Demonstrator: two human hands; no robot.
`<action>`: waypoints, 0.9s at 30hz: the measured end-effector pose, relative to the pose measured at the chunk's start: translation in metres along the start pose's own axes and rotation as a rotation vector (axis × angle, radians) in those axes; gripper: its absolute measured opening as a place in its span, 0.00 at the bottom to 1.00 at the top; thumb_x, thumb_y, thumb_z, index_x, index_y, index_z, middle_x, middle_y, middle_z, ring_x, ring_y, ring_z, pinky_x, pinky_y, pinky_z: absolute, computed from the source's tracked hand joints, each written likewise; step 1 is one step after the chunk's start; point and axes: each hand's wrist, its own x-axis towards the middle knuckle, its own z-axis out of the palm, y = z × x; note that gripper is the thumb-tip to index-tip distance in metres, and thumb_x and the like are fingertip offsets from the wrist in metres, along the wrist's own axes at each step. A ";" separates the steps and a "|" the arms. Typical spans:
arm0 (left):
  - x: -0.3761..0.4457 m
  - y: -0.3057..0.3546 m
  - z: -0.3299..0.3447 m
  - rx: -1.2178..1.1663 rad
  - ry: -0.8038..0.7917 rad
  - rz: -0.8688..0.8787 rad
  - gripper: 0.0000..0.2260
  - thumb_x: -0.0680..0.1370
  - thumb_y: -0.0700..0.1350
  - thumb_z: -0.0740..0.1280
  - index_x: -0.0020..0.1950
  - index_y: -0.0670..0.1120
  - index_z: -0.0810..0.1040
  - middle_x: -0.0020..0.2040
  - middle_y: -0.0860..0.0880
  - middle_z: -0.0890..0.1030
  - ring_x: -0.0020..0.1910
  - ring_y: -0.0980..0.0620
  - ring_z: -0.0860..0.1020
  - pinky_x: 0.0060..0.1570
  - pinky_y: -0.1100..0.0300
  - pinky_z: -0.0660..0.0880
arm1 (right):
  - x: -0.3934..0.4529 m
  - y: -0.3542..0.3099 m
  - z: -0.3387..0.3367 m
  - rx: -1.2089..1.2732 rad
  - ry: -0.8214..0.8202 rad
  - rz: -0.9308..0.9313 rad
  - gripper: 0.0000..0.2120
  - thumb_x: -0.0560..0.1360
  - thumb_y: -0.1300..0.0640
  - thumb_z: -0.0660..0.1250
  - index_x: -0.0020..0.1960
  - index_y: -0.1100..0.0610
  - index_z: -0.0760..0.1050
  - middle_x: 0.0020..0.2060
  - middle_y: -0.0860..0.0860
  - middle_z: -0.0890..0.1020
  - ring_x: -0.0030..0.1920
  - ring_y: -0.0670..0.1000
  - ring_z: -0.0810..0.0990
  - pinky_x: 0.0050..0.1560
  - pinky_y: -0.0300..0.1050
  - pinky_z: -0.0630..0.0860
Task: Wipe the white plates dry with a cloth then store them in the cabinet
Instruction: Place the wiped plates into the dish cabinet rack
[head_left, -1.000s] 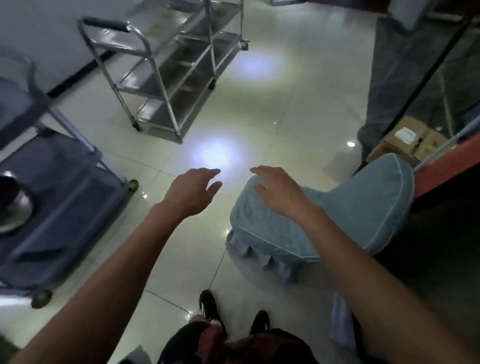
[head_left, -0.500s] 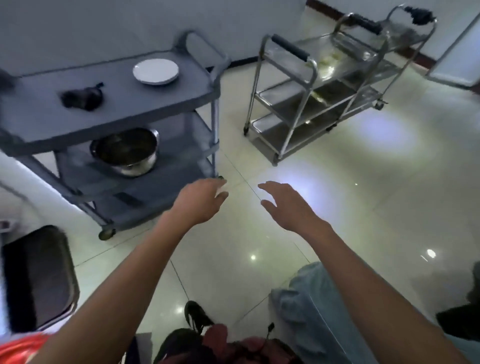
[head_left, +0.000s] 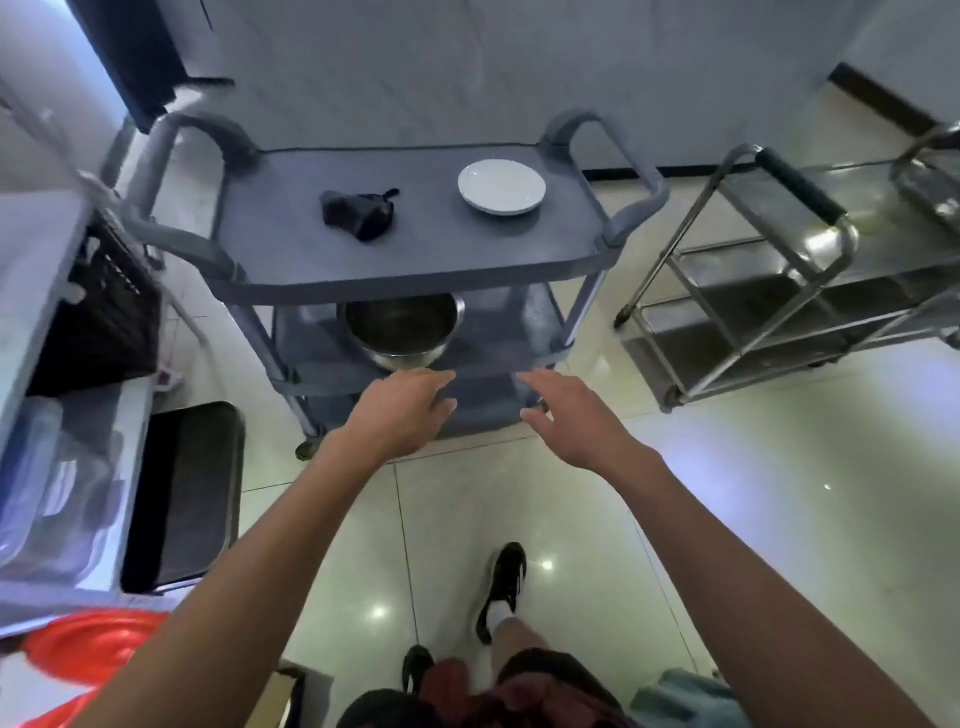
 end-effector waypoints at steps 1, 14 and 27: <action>0.008 -0.007 -0.003 -0.012 0.003 -0.023 0.23 0.84 0.55 0.59 0.79 0.52 0.65 0.76 0.49 0.70 0.74 0.46 0.70 0.70 0.47 0.68 | 0.013 -0.001 0.001 0.015 -0.011 -0.008 0.25 0.82 0.49 0.63 0.77 0.48 0.63 0.75 0.50 0.68 0.71 0.54 0.70 0.70 0.54 0.69; 0.181 -0.028 -0.057 0.000 0.048 -0.131 0.21 0.84 0.53 0.61 0.77 0.52 0.68 0.71 0.50 0.75 0.68 0.47 0.74 0.65 0.49 0.72 | 0.216 0.051 -0.043 0.152 -0.001 -0.090 0.25 0.82 0.51 0.62 0.78 0.50 0.63 0.77 0.50 0.65 0.76 0.53 0.63 0.75 0.50 0.62; 0.323 -0.043 -0.079 -0.288 0.166 -0.254 0.21 0.83 0.51 0.63 0.76 0.52 0.70 0.72 0.49 0.75 0.71 0.47 0.72 0.70 0.49 0.69 | 0.349 0.120 -0.081 0.291 0.026 0.007 0.25 0.82 0.52 0.63 0.78 0.51 0.64 0.77 0.53 0.64 0.77 0.54 0.62 0.74 0.49 0.59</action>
